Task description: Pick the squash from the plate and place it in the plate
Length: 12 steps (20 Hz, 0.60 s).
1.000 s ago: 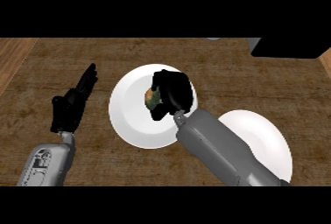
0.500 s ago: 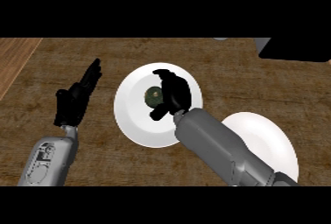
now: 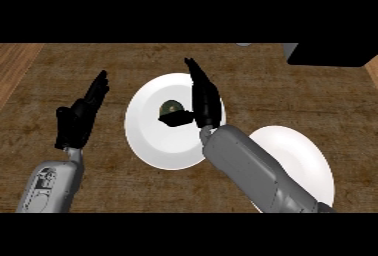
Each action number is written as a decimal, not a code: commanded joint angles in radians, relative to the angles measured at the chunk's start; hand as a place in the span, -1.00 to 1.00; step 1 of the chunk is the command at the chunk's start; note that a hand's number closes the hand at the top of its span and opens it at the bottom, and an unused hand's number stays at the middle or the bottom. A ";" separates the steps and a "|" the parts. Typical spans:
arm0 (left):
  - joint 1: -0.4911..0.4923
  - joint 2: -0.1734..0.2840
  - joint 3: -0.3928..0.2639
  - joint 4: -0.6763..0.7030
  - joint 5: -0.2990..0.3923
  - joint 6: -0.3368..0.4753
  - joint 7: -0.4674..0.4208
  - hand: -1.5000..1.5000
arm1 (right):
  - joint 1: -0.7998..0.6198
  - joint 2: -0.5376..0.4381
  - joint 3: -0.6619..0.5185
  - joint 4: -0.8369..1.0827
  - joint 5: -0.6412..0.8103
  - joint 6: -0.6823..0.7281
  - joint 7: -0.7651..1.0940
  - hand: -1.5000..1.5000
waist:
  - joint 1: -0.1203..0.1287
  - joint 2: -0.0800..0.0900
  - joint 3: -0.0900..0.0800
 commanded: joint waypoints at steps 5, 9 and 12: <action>0.060 -0.006 0.015 0.003 -0.024 0.037 -0.036 0.00 | 0.188 -0.101 -0.144 -0.199 -0.075 -0.050 -0.118 -1.00 | -0.058 -0.013 -0.001; 0.063 0.015 0.027 -0.024 0.005 -0.006 0.008 0.00 | 0.309 -0.195 -0.209 -0.316 -0.114 0.039 -0.182 -1.00 | -0.055 -0.012 -0.001; 0.061 0.014 0.036 -0.049 0.022 -0.012 0.025 0.00 | 0.433 -0.307 -0.237 -0.424 -0.163 0.146 -0.215 -1.00 | -0.059 -0.012 -0.001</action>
